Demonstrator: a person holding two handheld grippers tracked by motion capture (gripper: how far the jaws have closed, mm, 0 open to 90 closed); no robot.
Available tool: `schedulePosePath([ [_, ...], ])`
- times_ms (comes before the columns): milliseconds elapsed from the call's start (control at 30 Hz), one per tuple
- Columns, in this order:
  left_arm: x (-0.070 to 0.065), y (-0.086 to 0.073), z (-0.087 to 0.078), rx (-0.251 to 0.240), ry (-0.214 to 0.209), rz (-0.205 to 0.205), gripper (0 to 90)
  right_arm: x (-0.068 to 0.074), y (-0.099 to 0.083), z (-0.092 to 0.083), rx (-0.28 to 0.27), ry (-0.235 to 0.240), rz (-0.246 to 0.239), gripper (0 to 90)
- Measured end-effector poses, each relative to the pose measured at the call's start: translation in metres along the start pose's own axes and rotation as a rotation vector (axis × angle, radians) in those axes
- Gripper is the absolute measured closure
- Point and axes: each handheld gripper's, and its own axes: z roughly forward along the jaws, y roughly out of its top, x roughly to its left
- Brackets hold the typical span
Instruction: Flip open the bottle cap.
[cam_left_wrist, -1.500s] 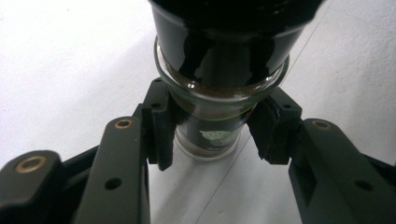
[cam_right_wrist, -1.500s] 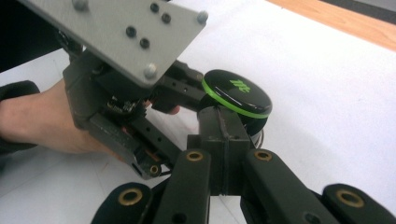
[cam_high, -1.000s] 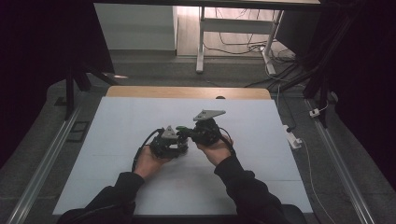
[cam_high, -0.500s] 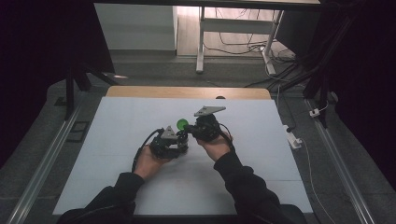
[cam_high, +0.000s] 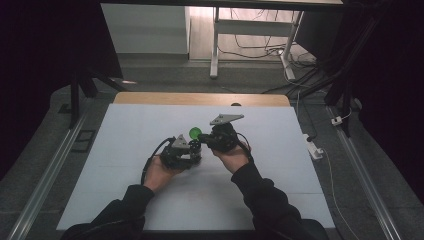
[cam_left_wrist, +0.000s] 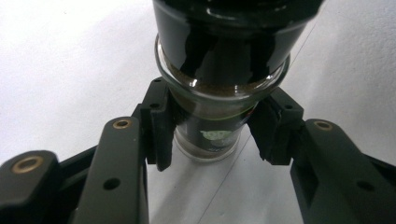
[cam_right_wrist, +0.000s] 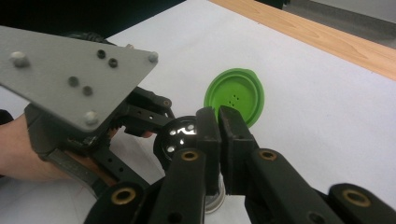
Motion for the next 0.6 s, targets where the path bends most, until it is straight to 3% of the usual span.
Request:
schedulePosePath([
  [267, 0.006, 0.001, -0.009, -0.012, -0.038, -0.067, 44.3, 0.002, 0.001, -0.007, -0.003, 0.003, -0.01, 78.7],
  [600, 0.01, 0.002, -0.022, 0.015, -0.093, -0.103, 31.0, 0.006, 0.0, -0.011, 0.031, 0.007, -0.021, 62.1],
])
